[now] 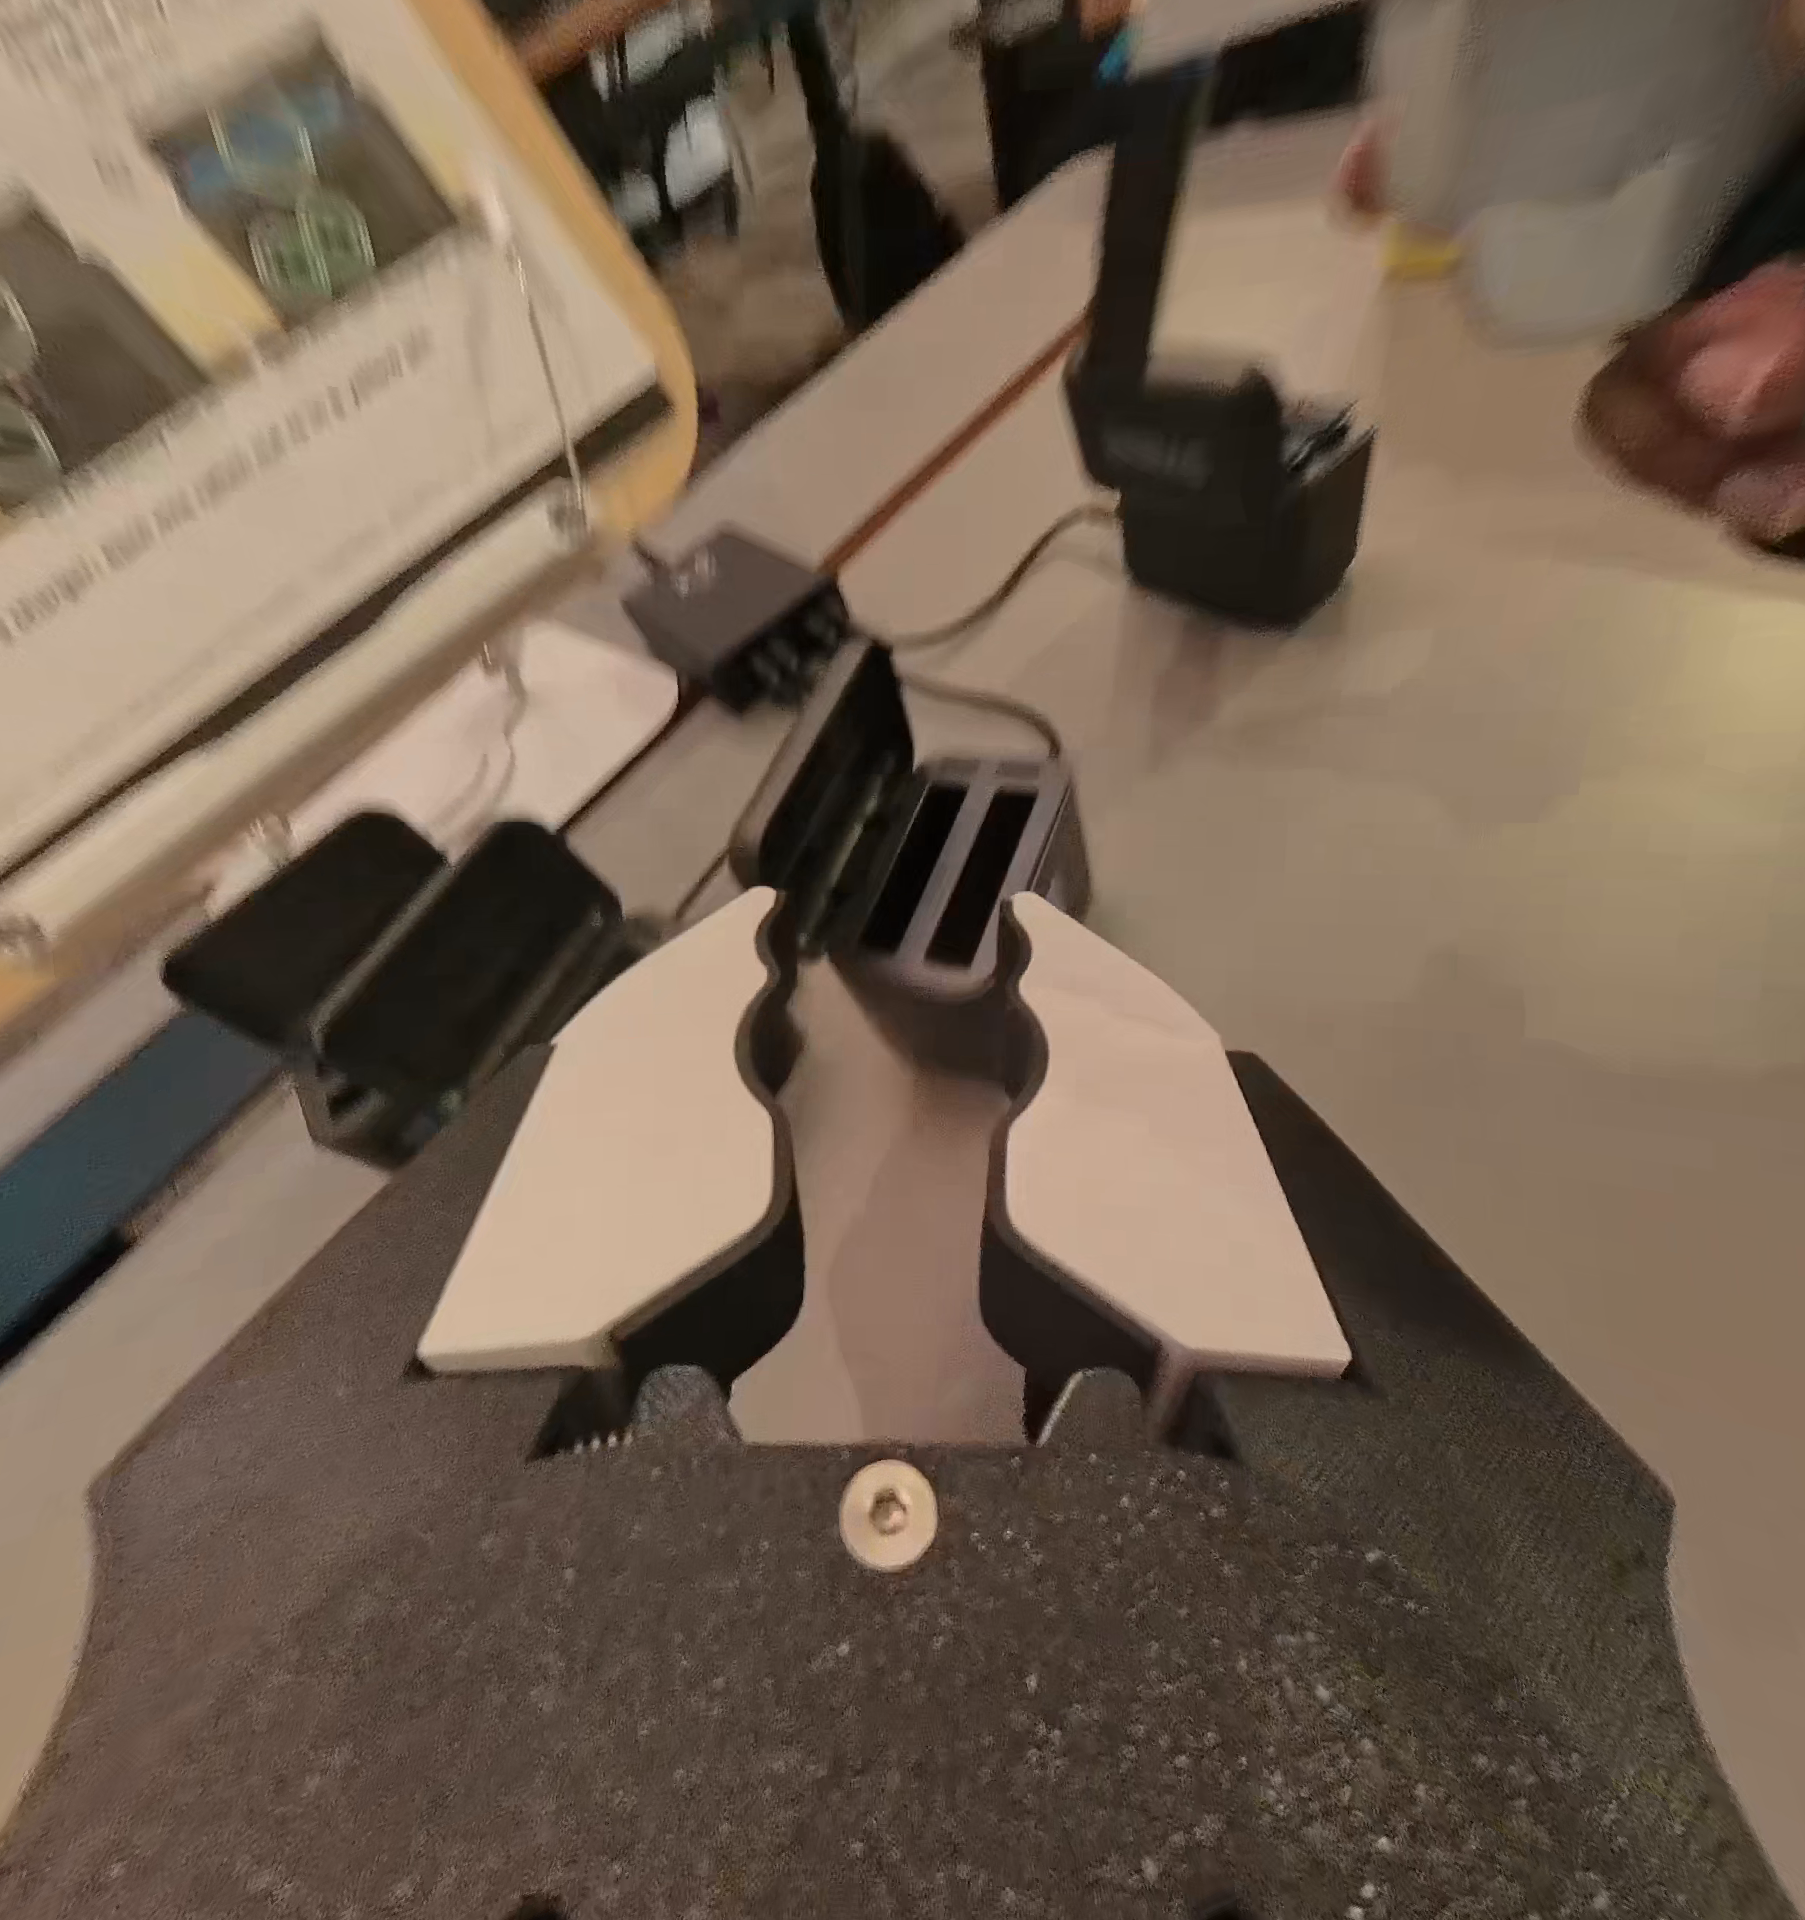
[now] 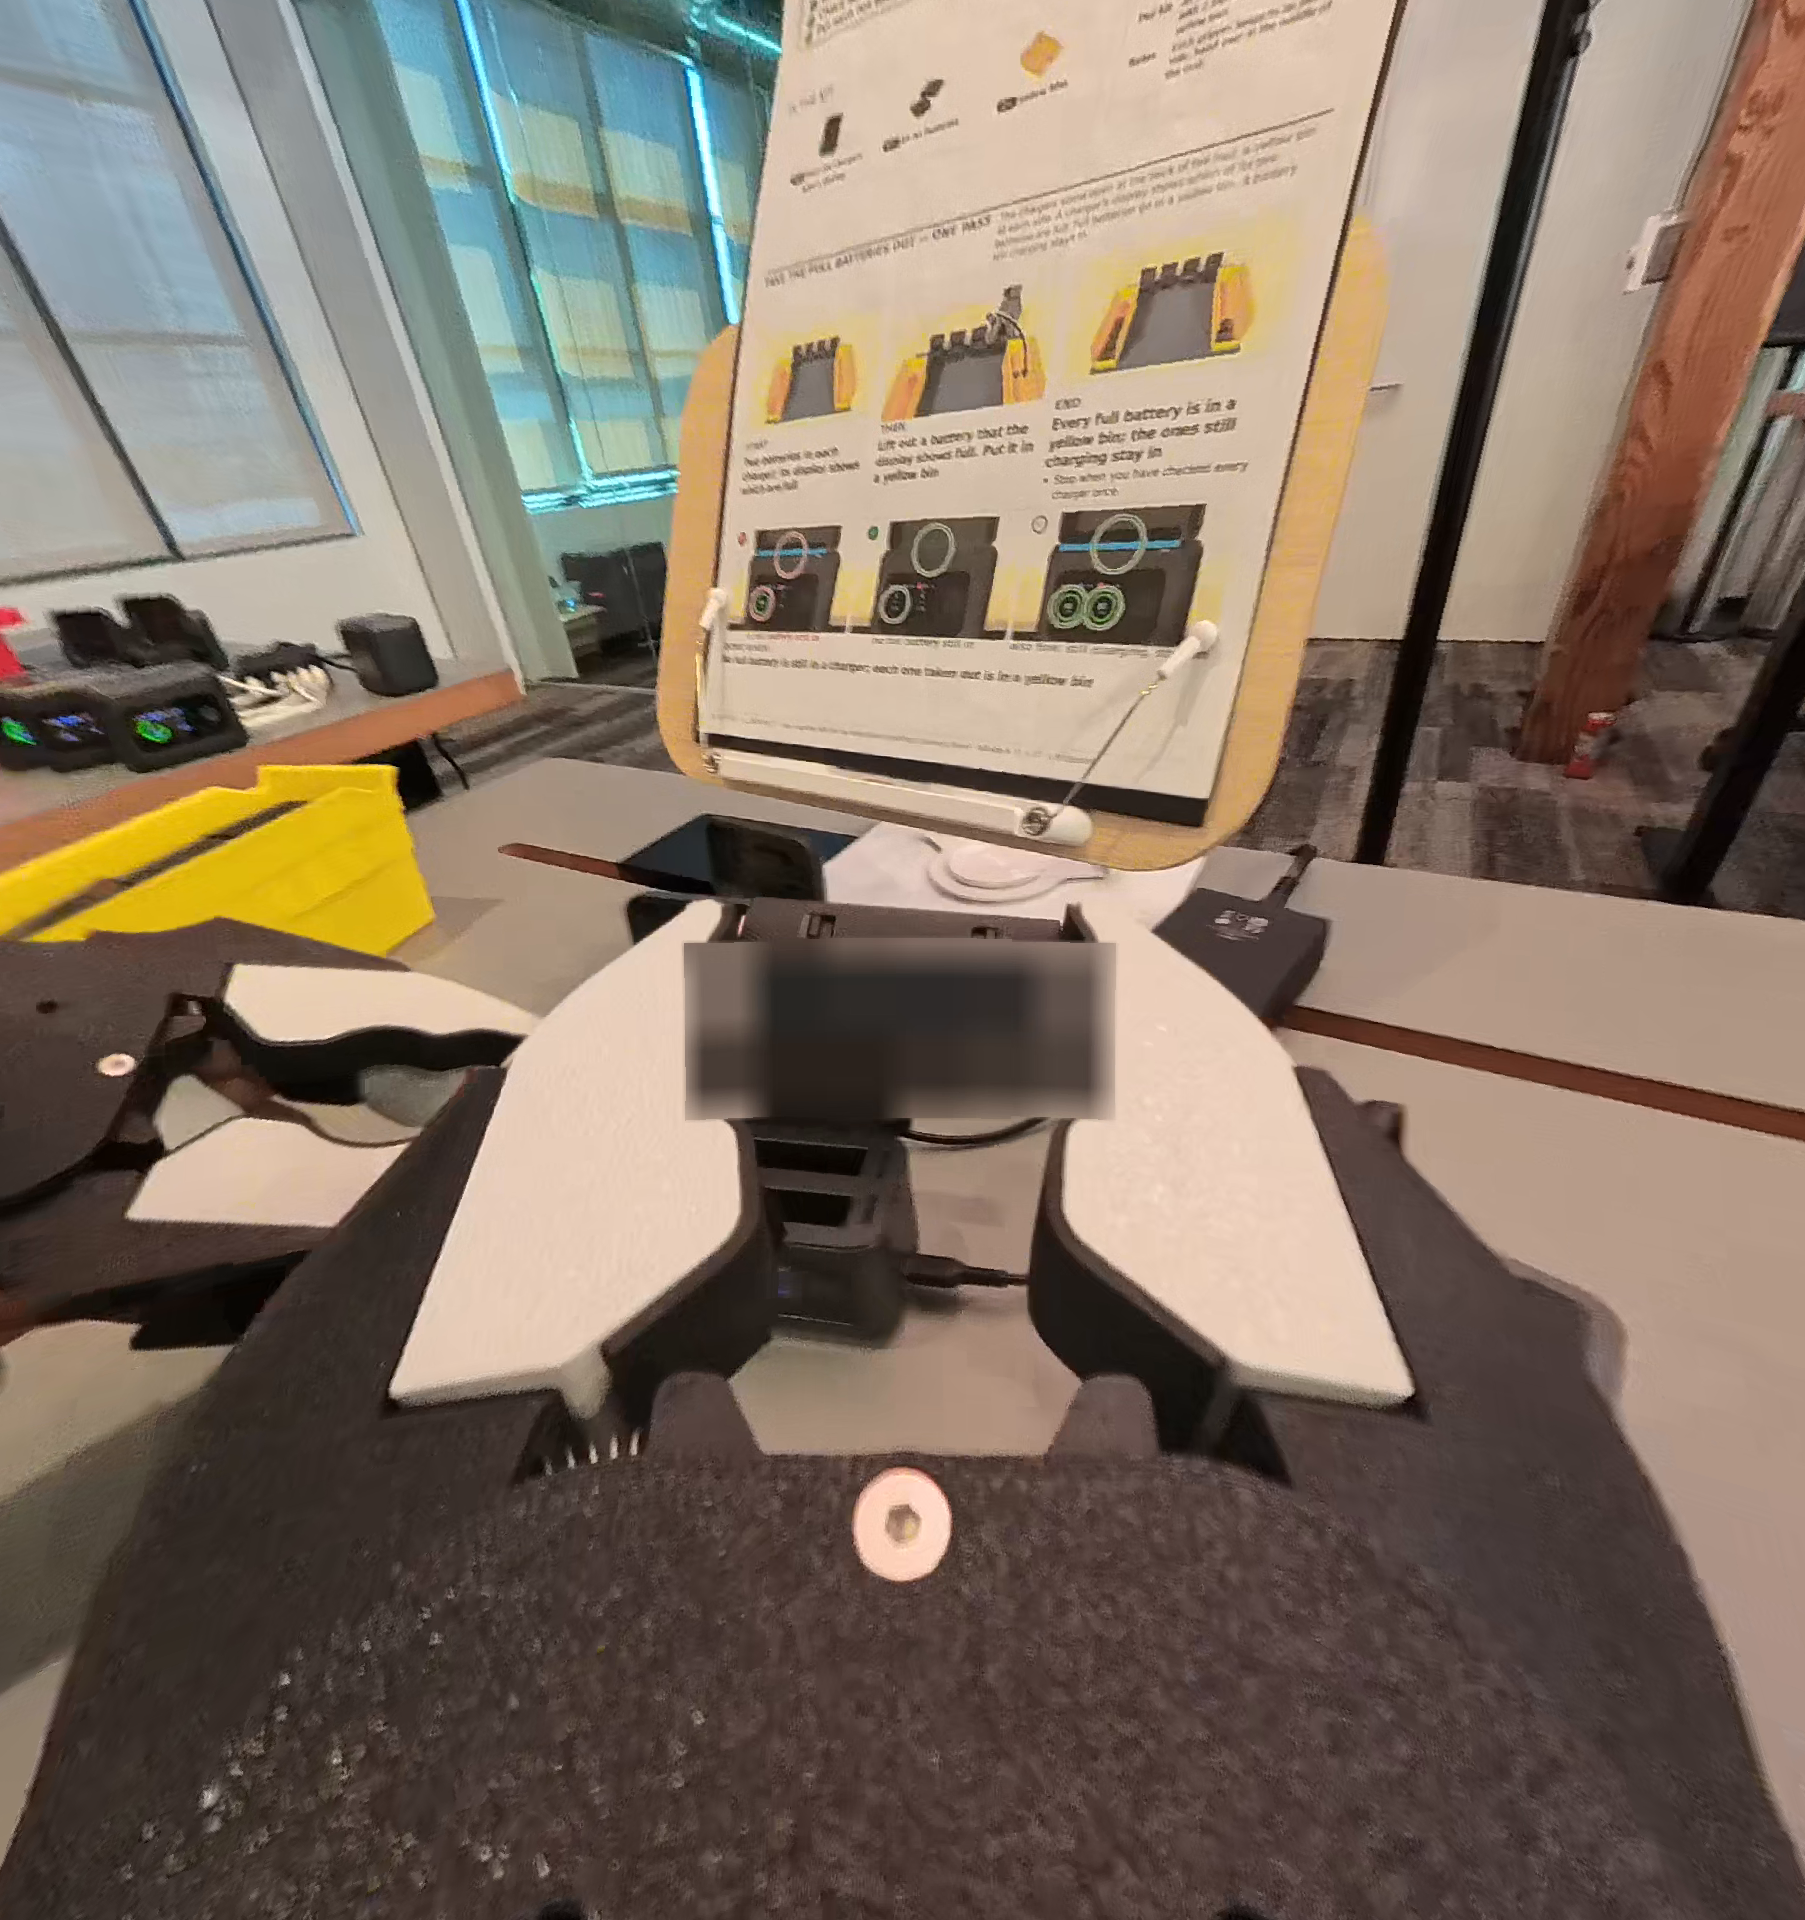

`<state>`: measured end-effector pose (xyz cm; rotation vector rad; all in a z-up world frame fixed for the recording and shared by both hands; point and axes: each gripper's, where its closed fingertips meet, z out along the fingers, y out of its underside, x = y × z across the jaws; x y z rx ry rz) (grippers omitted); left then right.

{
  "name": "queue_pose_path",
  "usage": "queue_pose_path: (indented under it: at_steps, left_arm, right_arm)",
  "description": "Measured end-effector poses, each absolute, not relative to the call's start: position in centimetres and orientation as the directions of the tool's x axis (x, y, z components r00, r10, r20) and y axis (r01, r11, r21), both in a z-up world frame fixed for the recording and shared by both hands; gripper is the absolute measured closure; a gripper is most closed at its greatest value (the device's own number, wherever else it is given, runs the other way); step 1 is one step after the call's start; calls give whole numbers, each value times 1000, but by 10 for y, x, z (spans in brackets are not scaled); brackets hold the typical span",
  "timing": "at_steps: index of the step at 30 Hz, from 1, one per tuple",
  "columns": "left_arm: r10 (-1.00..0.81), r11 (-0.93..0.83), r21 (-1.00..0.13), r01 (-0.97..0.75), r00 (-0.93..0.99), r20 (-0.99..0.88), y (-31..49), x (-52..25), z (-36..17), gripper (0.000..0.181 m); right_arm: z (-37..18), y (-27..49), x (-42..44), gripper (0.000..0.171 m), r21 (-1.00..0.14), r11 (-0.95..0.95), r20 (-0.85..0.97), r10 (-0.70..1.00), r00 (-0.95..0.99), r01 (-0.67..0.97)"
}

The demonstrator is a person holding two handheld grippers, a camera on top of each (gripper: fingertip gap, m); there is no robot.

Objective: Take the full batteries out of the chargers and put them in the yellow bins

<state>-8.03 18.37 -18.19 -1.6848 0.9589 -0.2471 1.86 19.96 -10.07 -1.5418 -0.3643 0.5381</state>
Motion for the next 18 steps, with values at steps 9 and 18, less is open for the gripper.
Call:
queue_pose_path:
  at_steps: [9, 18]
  left_arm:
    - [-561, 356, -885, -300, 689, -459, 152, -27, -125, 146]
    - [-489, 400, -879, -259, 751, -444, 153, -35, -114, 159]
  right_arm:
    - [-89, 169, -15, 113, -751, -432, -646, 638, 419, -500]
    - [-106, 166, -25, 113, -511, -663, -845, 504, 179, -547]
